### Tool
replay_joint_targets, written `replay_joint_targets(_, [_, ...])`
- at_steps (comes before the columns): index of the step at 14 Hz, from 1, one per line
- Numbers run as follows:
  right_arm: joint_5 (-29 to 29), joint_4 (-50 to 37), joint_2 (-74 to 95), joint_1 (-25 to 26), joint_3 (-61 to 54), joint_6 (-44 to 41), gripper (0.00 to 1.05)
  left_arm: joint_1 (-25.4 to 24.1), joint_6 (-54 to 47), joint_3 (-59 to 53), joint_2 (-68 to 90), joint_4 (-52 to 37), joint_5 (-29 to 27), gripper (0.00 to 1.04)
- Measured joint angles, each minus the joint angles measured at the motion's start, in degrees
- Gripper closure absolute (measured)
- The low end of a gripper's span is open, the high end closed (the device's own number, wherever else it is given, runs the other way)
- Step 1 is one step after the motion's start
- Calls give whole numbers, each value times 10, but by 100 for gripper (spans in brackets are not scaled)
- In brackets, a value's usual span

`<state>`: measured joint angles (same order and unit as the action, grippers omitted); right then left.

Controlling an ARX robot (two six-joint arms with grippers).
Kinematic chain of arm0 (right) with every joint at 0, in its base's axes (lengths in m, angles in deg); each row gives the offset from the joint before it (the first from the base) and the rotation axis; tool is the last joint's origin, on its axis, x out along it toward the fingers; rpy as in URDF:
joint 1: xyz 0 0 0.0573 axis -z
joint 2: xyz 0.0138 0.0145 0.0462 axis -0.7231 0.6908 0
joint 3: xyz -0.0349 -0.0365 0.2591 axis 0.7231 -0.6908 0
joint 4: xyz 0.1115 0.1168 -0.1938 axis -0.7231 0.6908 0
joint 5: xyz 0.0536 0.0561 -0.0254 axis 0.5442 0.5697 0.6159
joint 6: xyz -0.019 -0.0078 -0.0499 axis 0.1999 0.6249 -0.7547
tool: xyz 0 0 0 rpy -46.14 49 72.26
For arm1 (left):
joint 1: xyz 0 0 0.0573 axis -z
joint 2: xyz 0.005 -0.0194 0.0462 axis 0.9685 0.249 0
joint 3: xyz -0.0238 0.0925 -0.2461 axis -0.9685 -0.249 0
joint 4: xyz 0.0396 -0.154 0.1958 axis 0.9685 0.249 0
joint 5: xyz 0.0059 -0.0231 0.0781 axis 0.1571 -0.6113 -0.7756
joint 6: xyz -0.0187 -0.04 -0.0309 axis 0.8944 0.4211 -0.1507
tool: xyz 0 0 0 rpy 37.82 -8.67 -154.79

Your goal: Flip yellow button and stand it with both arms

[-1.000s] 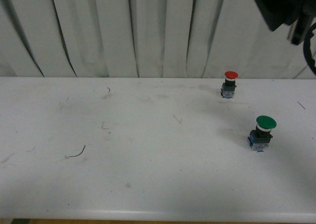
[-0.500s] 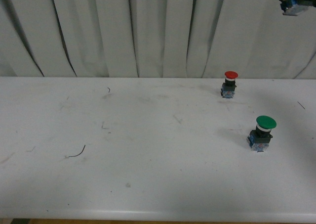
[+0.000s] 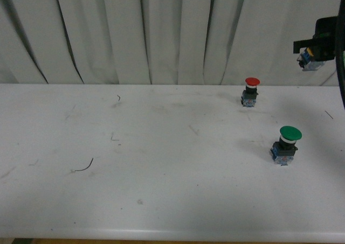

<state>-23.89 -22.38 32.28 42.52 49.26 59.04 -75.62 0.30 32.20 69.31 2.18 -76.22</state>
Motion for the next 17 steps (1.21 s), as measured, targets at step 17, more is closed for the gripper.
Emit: replay_joint_targets(17, [-35,176,218,-43,198,53,69,0,0,0,0,0,0,7])
